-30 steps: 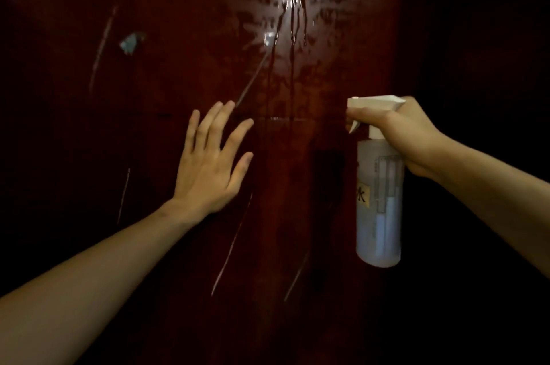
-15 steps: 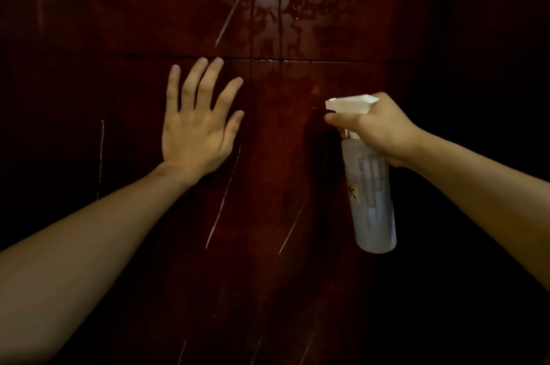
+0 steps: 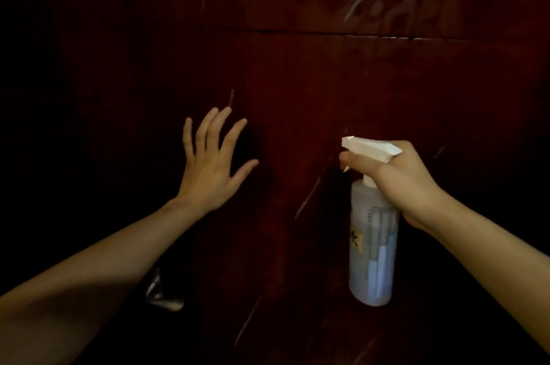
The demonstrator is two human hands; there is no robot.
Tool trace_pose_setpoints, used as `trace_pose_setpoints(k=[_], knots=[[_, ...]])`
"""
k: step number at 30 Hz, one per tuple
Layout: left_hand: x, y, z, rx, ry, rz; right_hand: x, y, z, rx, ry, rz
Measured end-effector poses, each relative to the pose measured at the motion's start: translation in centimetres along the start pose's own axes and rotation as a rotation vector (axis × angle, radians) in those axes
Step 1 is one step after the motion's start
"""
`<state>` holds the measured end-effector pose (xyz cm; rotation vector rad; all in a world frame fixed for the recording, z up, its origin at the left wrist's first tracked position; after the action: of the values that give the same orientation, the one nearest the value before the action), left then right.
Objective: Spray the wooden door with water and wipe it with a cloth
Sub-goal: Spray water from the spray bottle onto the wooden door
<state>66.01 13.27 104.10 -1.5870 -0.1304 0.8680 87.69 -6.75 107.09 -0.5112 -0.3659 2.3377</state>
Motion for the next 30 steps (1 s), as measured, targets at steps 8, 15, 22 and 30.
trace_pose_setpoints(k=[8, 15, 22, 30], knots=[[0.9, 2.7, 9.1, -0.076, -0.054, 0.284, 11.3, -1.0, -0.5, 0.01, -0.094, -0.067], [2.4, 3.1, 10.0, -0.097, -0.046, 0.329, 13.4, -1.4, -1.0, 0.044, 0.003, -0.136], [2.1, 2.9, 9.6, -0.037, 0.029, 0.278, 13.0, 1.5, -2.7, 0.15, 0.022, -0.113], [4.0, 15.8, 12.5, -0.116, 0.097, 0.196, 19.1, 9.8, -10.9, 0.327, -0.007, -0.038]])
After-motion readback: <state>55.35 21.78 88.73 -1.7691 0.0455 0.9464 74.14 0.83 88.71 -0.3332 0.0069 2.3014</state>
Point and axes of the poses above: each hand's wrist, its own y-axis away from the middle knuckle, its own x-axis out of the palm, z = x × y, the point moved 8 cm from there along -y, towards the middle knuckle, and after that the axes turned 4 degrees about -z, right-handed, at the moved point
